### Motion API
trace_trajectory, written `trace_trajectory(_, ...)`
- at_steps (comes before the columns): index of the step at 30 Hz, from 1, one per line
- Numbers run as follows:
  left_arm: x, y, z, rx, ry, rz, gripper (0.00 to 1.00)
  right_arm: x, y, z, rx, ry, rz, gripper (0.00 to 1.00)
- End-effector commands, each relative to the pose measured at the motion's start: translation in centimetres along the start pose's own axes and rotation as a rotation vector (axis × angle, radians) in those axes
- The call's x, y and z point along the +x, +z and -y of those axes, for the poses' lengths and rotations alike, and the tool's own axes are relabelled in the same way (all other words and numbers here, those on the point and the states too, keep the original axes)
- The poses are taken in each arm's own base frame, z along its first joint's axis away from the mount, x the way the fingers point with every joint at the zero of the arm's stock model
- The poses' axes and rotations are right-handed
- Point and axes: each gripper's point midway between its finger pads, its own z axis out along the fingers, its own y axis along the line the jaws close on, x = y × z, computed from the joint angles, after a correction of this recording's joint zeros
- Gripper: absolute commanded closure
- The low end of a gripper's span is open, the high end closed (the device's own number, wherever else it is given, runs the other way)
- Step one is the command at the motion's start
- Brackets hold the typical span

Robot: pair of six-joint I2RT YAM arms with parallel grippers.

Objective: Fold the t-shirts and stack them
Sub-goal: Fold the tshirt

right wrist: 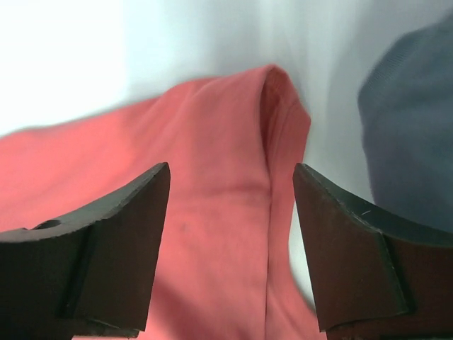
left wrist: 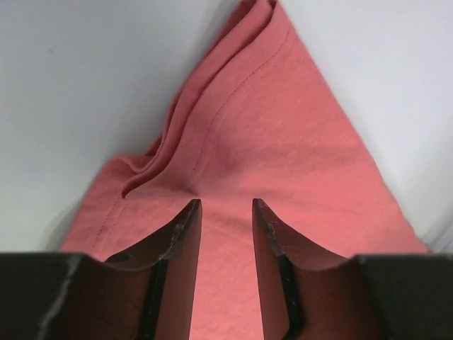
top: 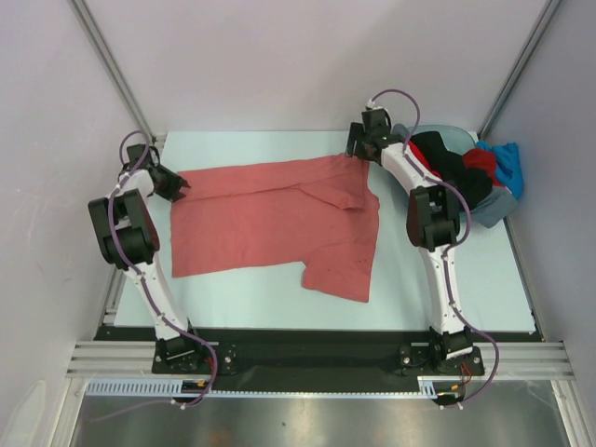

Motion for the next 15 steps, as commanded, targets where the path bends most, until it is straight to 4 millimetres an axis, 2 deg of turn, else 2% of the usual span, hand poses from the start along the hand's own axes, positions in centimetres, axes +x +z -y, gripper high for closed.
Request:
trace_trajectory(1,-0.7,0.7,2.0,0.07,-0.037,0.001,0.61,-1.1,2.0,0.3,0.031,0.004,0.049,0.25)
trace_trajectory(2,-0.5,1.1,1.7,0.065,-0.046,-0.009,0.61,-1.6,2.2,0.1,0.017,0.004,0.063,0.25)
trace_trajectory(7,0.0,2.0,0.9,0.045,-0.057,-0.024,0.62,-0.5,3.5,1.1,0.057,-0.003,0.06,0.32)
trace_trajectory(9,0.1,2.2,0.2,0.03,-0.063,-0.027,0.62,-0.3,3.9,1.8,0.08,-0.005,0.068,0.45)
trace_trajectory(15,0.4,2.6,-1.7,-0.005,-0.093,-0.043,0.63,-0.7,4.8,2.9,0.107,0.007,0.097,0.61)
